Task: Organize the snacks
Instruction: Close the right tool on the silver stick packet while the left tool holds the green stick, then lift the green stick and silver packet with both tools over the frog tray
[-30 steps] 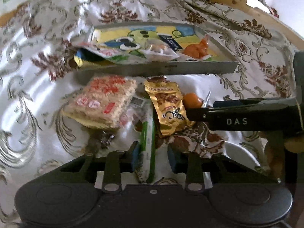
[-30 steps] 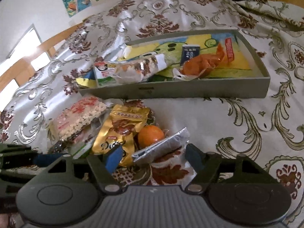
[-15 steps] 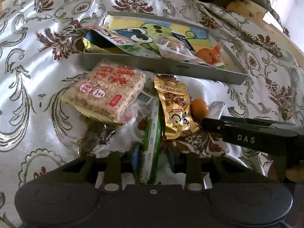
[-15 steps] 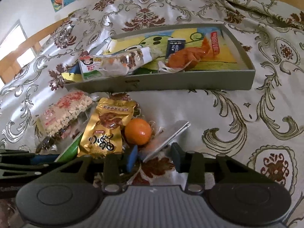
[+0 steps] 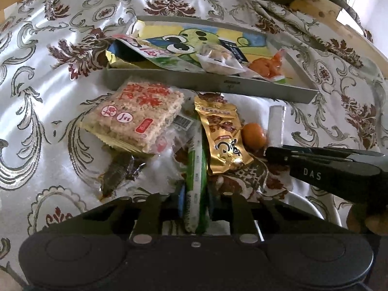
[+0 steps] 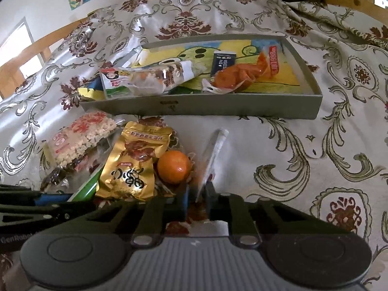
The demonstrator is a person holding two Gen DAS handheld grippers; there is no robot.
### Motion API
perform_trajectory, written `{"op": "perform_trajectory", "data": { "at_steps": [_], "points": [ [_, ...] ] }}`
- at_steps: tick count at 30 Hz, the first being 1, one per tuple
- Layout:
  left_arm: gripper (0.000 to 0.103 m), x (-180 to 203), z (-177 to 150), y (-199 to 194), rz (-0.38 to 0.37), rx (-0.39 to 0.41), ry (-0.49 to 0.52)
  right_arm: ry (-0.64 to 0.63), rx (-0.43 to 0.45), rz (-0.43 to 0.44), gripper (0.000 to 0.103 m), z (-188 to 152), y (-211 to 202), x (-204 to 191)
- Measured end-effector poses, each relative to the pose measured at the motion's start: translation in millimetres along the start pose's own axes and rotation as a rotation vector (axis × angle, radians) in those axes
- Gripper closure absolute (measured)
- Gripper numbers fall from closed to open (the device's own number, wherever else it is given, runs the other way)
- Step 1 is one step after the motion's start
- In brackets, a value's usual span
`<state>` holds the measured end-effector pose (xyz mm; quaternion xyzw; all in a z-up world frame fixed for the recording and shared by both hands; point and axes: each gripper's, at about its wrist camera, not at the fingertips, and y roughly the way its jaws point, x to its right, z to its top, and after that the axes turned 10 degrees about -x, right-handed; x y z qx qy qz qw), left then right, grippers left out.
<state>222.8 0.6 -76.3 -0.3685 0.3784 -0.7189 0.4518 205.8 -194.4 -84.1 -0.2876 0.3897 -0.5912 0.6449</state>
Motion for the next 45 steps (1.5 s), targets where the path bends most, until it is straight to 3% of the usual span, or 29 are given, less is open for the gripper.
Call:
{"op": "perform_trajectory", "data": {
  "at_steps": [6,12,21,28,32,45],
  "points": [
    [0.084,-0.6,-2.4,-2.6,-0.066,0.002,-0.045,0.005,0.009,0.002,0.094,-0.4,-2.7,0.3],
    [0.082,-3.3,0.7,7.7,-0.052,-0.003,-0.024,-0.002,0.014,-0.002,0.094,-1.1,-2.7,-1.1],
    [0.085,1.9,-2.6,-5.4,-0.028,-0.010,-0.095,-0.001,0.042,0.002,0.095,-1.3,-5.4,-0.3],
    [0.085,4.0,-10.9,-20.9,-0.070,0.048,-0.145,0.007,0.055,0.007,0.097,-1.9,-7.7,0.2],
    [0.085,7.1,-12.3,-29.2,-0.034,0.109,-0.129,0.000,0.073,0.022,0.098,-3.0,-13.1,-1.2],
    [0.085,8.3,-20.5,-48.3,-0.070,0.173,-0.177,0.015,0.134,0.026,0.099,-6.9,-31.5,2.6]
  ]
}}
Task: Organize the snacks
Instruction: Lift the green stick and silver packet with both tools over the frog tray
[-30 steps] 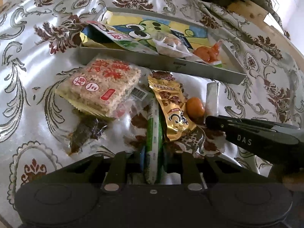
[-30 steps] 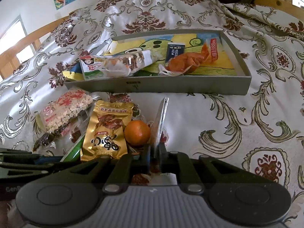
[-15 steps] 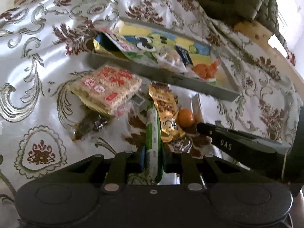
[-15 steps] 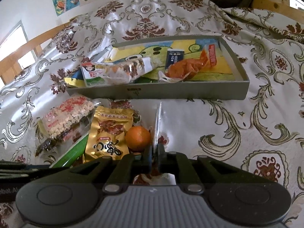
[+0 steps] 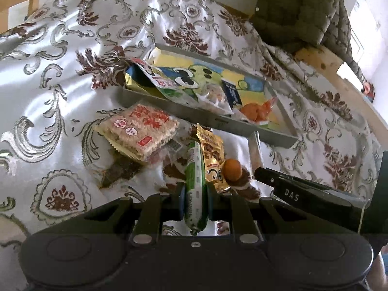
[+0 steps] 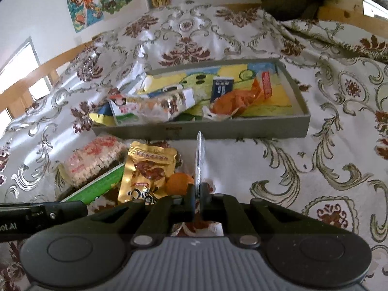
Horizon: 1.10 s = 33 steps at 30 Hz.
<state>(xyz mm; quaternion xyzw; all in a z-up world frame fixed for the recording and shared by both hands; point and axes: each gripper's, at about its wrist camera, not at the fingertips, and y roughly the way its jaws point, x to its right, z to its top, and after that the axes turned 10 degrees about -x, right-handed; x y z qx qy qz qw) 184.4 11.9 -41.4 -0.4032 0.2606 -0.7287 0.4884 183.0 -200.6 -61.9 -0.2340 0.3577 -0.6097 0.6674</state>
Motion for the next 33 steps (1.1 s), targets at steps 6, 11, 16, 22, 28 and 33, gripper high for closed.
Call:
{"op": "perform_trajectory", "data": {
  "at_steps": [6,11,16,22,28,33],
  "points": [
    [0.085,6.1,-7.5,-17.5,-0.008,0.095,0.014,-0.023,0.057,0.012,0.099,-1.0,-13.4,-3.4],
    [0.085,8.9,-6.0,-24.6,-0.020,0.160,0.022,-0.038,0.080,0.016,0.099,0.2,-16.1,-7.0],
    [0.085,5.4,4.1,-25.9,-0.028,0.222,0.008,-0.026,0.127,0.015,0.099,5.6,-21.3,-4.9],
    [0.085,-7.8,29.4,-23.2,-0.034,0.329,-0.039,-0.026,0.203,0.025,0.099,24.8,-22.1,-0.6],
    [0.085,-19.5,66.8,-3.4,-0.066,0.387,-0.151,0.022,0.210,0.065,0.099,48.5,-5.2,1.8],
    [0.085,-20.0,96.9,28.1,-0.075,0.389,-0.163,0.034,0.229,0.067,0.099,64.9,11.0,2.0]
  ]
}}
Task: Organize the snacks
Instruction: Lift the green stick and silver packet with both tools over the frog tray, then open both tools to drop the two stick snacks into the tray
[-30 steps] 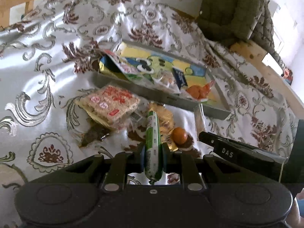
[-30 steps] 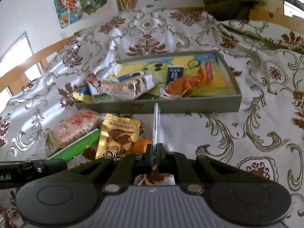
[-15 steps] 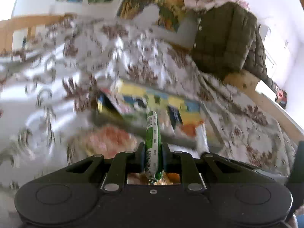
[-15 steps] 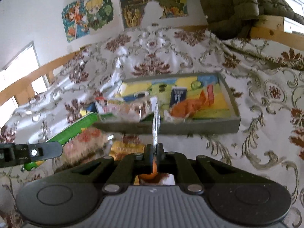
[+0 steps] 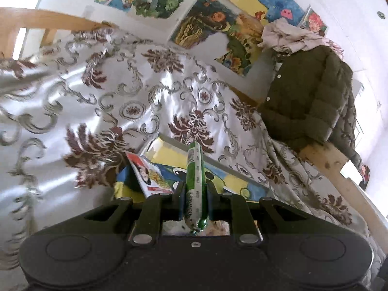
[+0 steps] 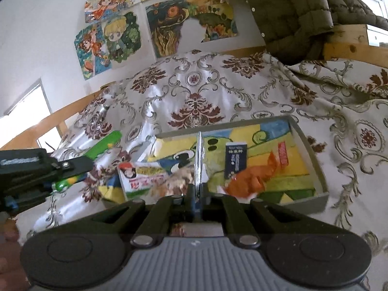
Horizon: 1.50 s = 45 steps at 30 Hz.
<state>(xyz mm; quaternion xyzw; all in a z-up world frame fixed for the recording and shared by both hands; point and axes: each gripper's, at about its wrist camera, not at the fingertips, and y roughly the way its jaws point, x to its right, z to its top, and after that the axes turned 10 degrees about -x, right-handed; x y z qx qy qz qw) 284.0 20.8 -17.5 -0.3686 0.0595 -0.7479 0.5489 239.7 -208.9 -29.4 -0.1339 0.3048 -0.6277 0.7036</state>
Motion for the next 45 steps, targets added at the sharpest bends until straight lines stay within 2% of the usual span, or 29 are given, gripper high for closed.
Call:
{"op": "perform_trajectory", "data": {
  "at_steps": [4,10,23,26,30,32,34,37,45],
  "points": [
    [0.085,-2.5,6.2,33.9,-0.019,-0.050,-0.012,0.021,-0.001,-0.008,0.099,9.1,14.9,6.8],
    [0.085,-8.1,4.2,62.6,-0.010,-0.105,0.018,0.064,-0.021,-0.013,0.099,16.8,38.1,16.6],
    [0.084,-11.9,-2.5,84.8,0.039,-0.171,0.013,0.054,-0.079,-0.014,0.099,9.2,50.9,14.0],
    [0.084,-11.5,-3.0,87.7,0.053,-0.192,0.021,0.054,-0.087,-0.018,0.095,7.7,52.4,13.4],
    [0.081,-10.5,-1.9,83.5,0.037,-0.169,0.027,0.060,-0.085,-0.025,0.092,8.1,51.3,14.6],
    [0.074,-8.6,-0.2,80.2,0.033,-0.157,0.029,0.059,-0.080,-0.028,0.092,9.1,49.2,15.5],
    [0.071,-6.6,1.5,76.4,0.030,-0.148,0.029,0.058,-0.069,-0.030,0.090,10.7,45.5,15.0],
    [0.065,-2.7,3.9,69.3,0.033,-0.134,0.034,0.051,-0.039,-0.031,0.076,14.8,36.1,14.1],
    [0.023,14.6,10.4,28.3,0.078,-0.014,0.080,0.027,0.069,-0.051,0.039,25.2,-2.6,14.1]
  ]
}}
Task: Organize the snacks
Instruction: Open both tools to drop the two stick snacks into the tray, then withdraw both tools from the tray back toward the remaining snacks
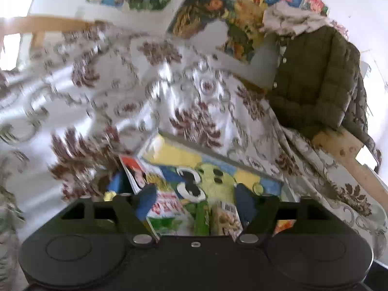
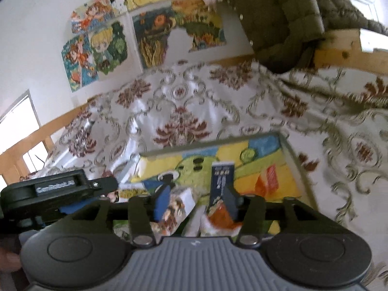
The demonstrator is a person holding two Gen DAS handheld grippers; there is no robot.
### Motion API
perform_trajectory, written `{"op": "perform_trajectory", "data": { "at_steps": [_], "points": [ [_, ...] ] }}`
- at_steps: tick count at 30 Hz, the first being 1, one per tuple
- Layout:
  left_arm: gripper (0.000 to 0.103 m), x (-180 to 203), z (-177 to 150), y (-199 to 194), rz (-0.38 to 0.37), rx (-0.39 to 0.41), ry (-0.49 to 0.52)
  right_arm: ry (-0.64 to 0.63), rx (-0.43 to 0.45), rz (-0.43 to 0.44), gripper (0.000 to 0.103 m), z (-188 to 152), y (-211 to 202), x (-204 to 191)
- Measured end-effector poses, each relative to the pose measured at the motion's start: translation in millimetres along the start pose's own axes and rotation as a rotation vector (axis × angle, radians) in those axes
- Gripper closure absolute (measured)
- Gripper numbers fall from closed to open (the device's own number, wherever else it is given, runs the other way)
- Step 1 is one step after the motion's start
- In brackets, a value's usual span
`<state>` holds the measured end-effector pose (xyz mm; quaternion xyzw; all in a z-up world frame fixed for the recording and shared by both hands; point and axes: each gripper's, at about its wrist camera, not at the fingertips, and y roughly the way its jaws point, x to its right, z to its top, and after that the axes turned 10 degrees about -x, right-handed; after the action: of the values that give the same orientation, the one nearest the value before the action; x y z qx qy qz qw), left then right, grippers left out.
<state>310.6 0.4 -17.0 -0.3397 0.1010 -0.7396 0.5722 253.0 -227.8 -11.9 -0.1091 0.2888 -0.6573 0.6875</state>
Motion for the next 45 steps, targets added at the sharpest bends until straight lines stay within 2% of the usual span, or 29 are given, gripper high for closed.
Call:
{"op": "perform_trajectory", "data": {
  "at_steps": [1,5,6,9,11,16,20,29,34,40,45],
  "points": [
    [0.021,2.7,-0.4,-7.8,0.010,0.023,0.016,-0.002,0.016,-0.005,0.037,0.9,-6.6,1.8],
    [0.003,11.2,-2.9,-37.2,0.034,0.101,0.070,0.001,0.086,-0.032,0.020,4.2,-30.7,5.5],
    [0.001,12.3,-4.1,-44.6,0.041,0.122,0.074,0.003,0.107,-0.035,0.013,4.5,-36.9,6.2],
    [0.001,14.9,-7.1,-64.0,0.050,0.156,0.084,-0.008,0.166,-0.039,0.003,6.4,-53.7,5.2],
    [0.001,15.7,-8.7,-74.0,0.054,0.158,0.083,-0.029,0.197,-0.042,0.000,6.0,-64.1,3.0],
    [0.001,18.2,-21.0,-99.8,0.109,0.206,0.085,-0.072,0.258,-0.069,0.000,-2.9,-90.4,0.8],
    [0.001,16.5,-36.3,-122.4,0.154,0.249,0.097,-0.063,0.267,-0.087,0.000,-13.5,-108.1,5.7],
    [0.001,4.9,-64.6,-165.8,0.193,0.228,0.093,-0.041,0.223,-0.129,0.000,-36.3,-136.9,17.2],
    [0.001,1.0,-82.3,-183.1,0.214,0.176,0.086,-0.056,0.180,-0.139,0.000,-52.3,-148.1,15.5],
    [0.001,7.2,-102.8,-196.2,0.256,0.133,0.133,-0.112,0.121,-0.108,0.000,-74.9,-162.7,6.3],
    [0.001,17.1,-116.8,-205.5,0.274,0.119,0.212,-0.149,0.094,-0.098,0.000,-88.3,-174.0,-1.7]
  ]
}}
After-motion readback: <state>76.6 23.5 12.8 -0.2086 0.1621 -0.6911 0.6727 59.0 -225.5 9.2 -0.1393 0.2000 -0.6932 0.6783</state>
